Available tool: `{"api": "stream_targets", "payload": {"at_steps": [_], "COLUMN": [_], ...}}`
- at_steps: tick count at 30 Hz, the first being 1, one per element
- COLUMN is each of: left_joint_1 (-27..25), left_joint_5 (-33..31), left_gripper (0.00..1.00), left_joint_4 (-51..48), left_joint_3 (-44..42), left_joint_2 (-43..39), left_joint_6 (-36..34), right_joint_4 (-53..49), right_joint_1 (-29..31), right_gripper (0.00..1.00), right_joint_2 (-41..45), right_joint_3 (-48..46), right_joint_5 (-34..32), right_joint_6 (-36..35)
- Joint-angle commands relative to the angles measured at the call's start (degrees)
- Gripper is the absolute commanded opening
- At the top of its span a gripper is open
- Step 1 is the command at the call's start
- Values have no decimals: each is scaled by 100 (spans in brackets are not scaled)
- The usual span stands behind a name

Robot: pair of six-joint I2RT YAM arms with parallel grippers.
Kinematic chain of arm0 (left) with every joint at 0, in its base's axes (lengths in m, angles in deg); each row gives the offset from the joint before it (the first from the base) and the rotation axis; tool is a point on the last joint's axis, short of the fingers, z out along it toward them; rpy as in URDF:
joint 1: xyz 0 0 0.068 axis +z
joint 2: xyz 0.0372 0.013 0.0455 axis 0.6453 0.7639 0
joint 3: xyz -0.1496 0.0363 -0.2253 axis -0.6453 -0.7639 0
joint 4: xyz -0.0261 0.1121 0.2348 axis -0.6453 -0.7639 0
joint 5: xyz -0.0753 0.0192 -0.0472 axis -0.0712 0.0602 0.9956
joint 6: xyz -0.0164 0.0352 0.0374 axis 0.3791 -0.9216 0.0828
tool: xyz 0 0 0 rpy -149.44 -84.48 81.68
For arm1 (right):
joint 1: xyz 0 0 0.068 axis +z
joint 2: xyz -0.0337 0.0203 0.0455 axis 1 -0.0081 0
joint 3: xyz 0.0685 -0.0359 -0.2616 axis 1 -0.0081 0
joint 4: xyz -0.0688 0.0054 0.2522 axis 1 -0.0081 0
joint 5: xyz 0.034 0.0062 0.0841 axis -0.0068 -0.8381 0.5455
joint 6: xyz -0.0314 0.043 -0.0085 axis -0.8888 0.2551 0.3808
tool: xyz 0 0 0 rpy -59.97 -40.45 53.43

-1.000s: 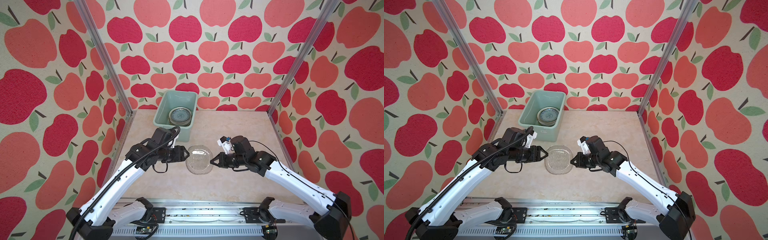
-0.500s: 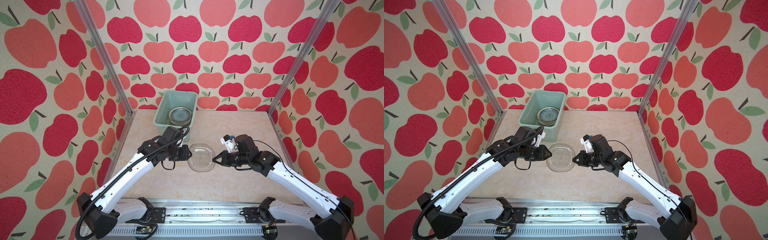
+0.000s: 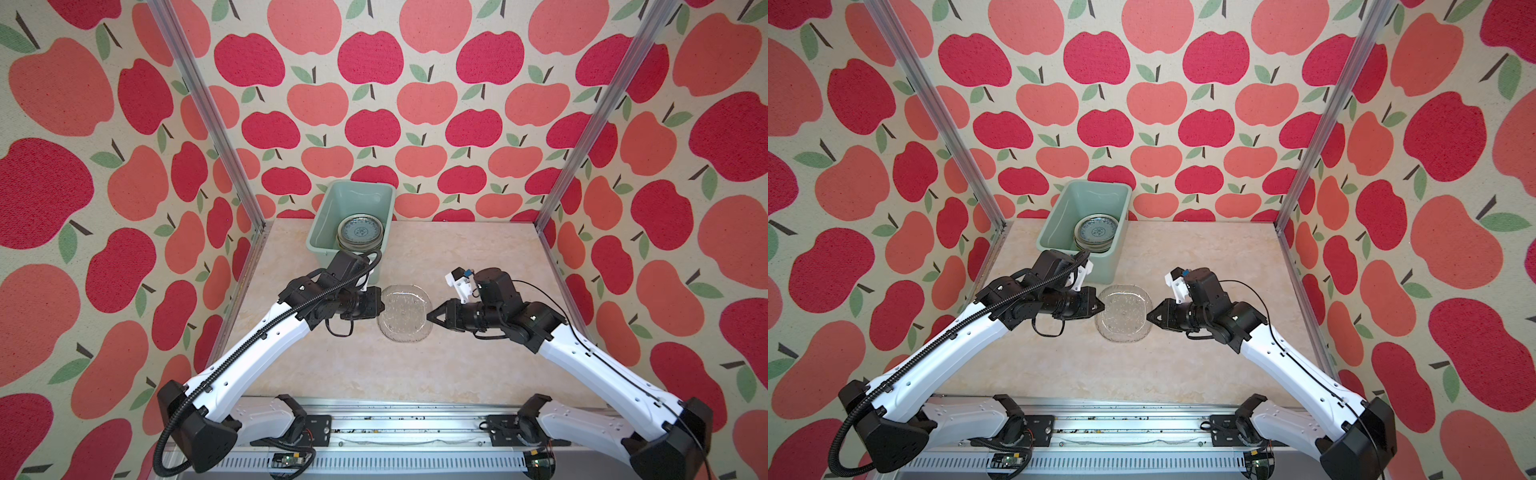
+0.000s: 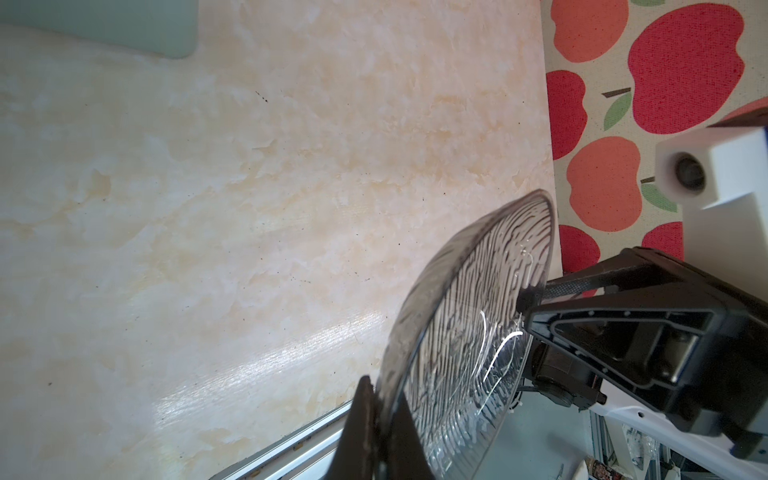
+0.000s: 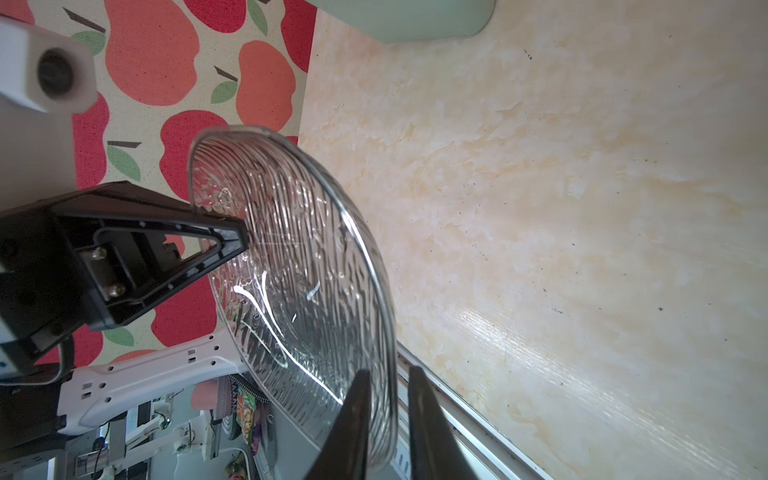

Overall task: Place the plates into the plastic bin on the countertop
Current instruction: 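Grasp the raised glass plate rim with the left gripper, then open the right gripper and lower the glass plate into the bin with the left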

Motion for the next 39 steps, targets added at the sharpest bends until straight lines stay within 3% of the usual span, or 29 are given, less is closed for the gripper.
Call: {"api": "stream_targets", "payload": {"at_steps": [1,5,8,18,22,24,30,39], "left_joint_1": [45,266,657,1886,2120,2136,2138,2147], "left_joint_5": [-76,-142,-203,-873,-1249,-1467,-2041,-2931], "left_gripper": [0,0,0,0,0,0,0,0], "left_joint_4": [-121,29,343,2634,3610,3879,3917,3132], "left_joint_3": [288,552,744,1106,1099,1305,2112,3041], "left_joint_2": [111,131,133,807,1442,1835,2989,3961], "left_joint_6": [197,526,962,2968,4240,4536,5208,5454], "right_joint_4": [-145,-220,-144,-58,-156,-191,-389,-396], "right_joint_1": [-198,-571,-880,-1328,-1357,-1363,-1464,-2009], "right_gripper": [36,51,55,57,57,57,57,56], "right_joint_2": [245,464,695,875,843,847,751,530], "right_joint_3": [179,330,424,434,536,598,811,810], "right_joint_5": [-92,-94,-109,-212,-216,-221,-237,220], "right_joint_6": [-143,-258,-271,-269,-269,-303,-449,-444]}}
